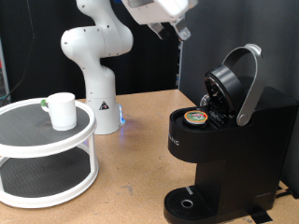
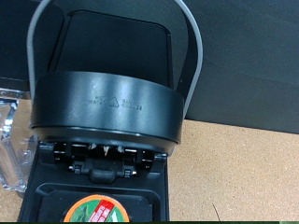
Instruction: Make a cup of coffee with the keurig machine
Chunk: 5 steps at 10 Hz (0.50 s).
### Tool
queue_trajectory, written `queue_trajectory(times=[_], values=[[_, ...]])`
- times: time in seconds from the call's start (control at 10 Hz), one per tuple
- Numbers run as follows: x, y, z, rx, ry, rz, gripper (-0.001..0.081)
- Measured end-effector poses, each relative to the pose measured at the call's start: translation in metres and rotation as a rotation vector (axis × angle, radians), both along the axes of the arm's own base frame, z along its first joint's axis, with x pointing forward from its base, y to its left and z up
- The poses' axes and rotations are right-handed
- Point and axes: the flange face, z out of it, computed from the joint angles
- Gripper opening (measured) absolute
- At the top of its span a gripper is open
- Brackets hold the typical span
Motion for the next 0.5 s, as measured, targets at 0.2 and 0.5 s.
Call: queue_trajectory(times=[0.2,0.5], values=[[-0.0008,-0.0128,0.0023,-0.006,0.003,-0.015,0.0805],[-0.0005,-0.0090,0.0000,0.035,0.002,-0.018,0.0805]])
